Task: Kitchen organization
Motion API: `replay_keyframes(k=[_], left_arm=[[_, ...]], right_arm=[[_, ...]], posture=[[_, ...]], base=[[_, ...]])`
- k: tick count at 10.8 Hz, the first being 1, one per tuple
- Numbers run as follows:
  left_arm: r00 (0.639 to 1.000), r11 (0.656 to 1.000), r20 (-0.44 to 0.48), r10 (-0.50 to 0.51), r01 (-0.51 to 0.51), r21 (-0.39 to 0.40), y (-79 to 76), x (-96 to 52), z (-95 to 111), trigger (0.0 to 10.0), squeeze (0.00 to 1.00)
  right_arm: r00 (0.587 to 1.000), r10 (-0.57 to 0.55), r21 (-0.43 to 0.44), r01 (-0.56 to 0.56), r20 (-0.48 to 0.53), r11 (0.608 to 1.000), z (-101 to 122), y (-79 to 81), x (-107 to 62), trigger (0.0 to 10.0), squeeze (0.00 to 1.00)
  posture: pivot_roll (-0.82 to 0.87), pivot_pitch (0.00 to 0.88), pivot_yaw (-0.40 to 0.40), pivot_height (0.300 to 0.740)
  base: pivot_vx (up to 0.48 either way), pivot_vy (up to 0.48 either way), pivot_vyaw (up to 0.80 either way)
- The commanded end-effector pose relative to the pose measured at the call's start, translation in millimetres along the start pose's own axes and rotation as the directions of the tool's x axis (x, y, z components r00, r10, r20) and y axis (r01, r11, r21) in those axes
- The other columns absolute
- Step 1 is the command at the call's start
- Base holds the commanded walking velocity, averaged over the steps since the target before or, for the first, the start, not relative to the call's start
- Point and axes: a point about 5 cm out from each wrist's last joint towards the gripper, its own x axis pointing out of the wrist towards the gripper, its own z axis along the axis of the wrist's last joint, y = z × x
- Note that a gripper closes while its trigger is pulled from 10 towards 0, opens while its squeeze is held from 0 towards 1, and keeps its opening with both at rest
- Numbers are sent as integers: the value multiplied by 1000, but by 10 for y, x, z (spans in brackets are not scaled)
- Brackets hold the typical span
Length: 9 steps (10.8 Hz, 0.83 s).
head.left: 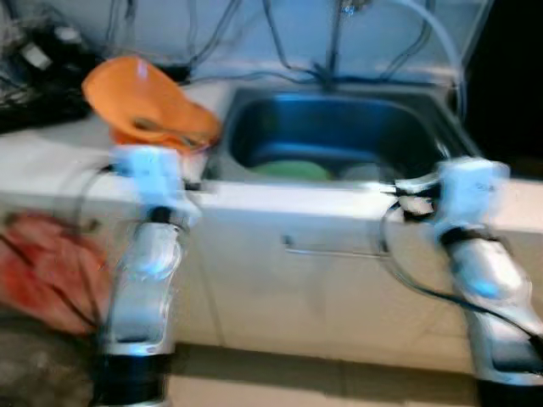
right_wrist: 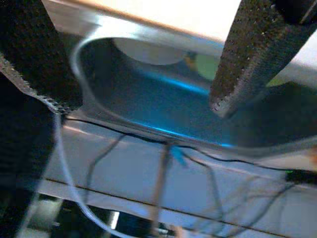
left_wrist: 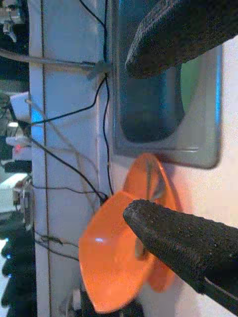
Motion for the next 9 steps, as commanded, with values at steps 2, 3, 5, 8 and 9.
replay_keyframes(k=[2, 3, 5, 8, 9], left_arm=[[999, 999, -2, 39, -39, 17, 113, 1, 8, 10000, 0], [1000, 999, 2, 29, -29, 17, 104, 4, 20, 10000, 0], [1000, 1000, -1, 10, -10, 15, 88, 17, 22, 10000, 0], [1000, 1000, -17, -1, 1, 9, 97, 25, -2, 10000, 0], [1000, 1000, -23, 1, -1, 14, 105, 29, -7, 10000, 0]], right_arm=[[999, 28, 16, -28, 20, 999, 57, 84, 26, 10000, 0], [999, 27, 19, -28, 20, 999, 58, 93, 31, 10000, 0], [1000, 0, 27, 0, 16, 1000, 53, 59, 29, 10000, 0], [1000, -5, 42, 5, 3, 999, 21, 56, 21, 10000, 0], [1000, -5, 43, 5, -5, 999, 5, 67, 19, 10000, 0]], posture=[[96, 0, 13, 740], [96, 0, 15, 740], [94, 0, 17, 740], [97, 0, 20, 740], [98, 0, 22, 740]], base=[[0, 0, 0], [0, 0, 0], [0, 0, 0], [0, 0, 0], [0, 0, -400]])
